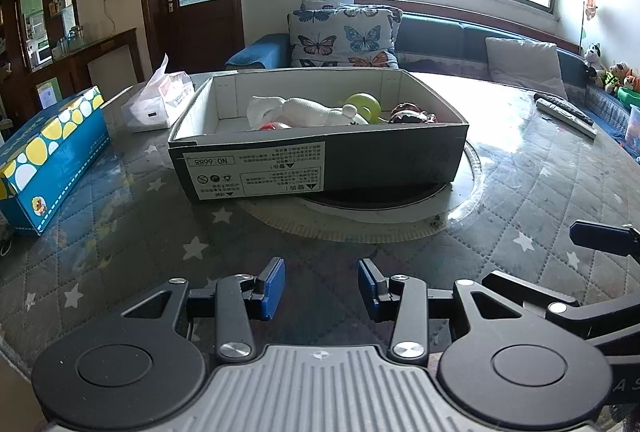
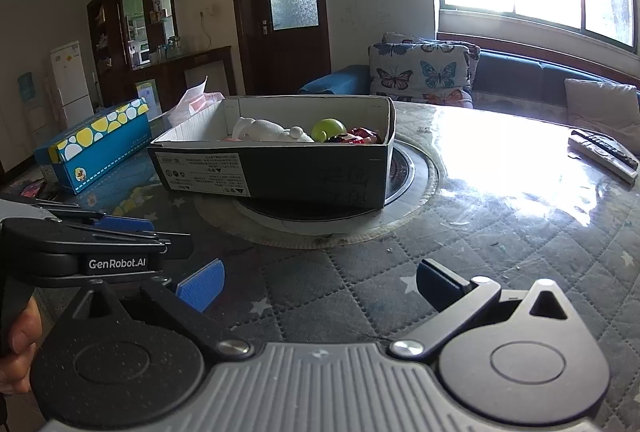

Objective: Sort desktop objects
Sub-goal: 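Move both grippers toward the rim of the black shoebox, then close the right gripper on the box wall while the left gripper grips the opposite wall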

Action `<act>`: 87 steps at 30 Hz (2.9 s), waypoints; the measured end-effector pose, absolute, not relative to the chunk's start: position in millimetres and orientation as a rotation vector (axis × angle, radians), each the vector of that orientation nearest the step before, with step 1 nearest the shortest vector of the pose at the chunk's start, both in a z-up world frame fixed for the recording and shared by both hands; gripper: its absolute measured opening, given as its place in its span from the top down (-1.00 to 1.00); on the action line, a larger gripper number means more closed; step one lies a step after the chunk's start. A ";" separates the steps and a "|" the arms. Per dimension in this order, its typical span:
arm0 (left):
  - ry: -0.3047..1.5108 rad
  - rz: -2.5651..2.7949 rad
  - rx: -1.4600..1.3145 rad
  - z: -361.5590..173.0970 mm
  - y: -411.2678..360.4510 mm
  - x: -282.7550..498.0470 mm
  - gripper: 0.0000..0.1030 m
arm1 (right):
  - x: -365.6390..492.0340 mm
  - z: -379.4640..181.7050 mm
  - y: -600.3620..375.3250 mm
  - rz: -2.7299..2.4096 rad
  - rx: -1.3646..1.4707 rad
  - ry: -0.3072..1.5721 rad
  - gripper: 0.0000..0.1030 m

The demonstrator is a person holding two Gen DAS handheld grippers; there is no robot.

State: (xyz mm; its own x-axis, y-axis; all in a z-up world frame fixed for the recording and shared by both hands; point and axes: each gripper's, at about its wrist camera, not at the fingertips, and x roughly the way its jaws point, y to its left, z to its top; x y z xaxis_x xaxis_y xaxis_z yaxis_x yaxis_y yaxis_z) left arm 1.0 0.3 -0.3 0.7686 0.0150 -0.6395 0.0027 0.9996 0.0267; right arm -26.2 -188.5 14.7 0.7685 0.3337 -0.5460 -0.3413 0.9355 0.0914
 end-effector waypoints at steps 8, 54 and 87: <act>0.743 0.005 0.016 -3.8 4.0 13.3 0.17 | -13.0 12.9 -186.4 0.371 -0.013 0.608 -1.00; 0.734 0.159 0.027 49.2 71.1 139.9 0.22 | 142.0 46.7 -191.3 0.319 0.030 0.666 -0.79; 0.932 0.150 -0.098 -0.5 141.0 280.8 0.80 | 301.5 6.7 -167.4 0.316 -0.038 0.836 0.82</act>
State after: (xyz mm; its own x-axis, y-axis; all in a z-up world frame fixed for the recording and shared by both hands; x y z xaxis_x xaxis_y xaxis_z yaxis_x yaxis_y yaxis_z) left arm 280.8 141.0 -0.5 0.5870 0.0862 -0.8050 -0.1705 0.9852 -0.0189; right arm 301.5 -167.4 6.7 0.6268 0.2609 -0.7342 -0.2907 0.9525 0.0903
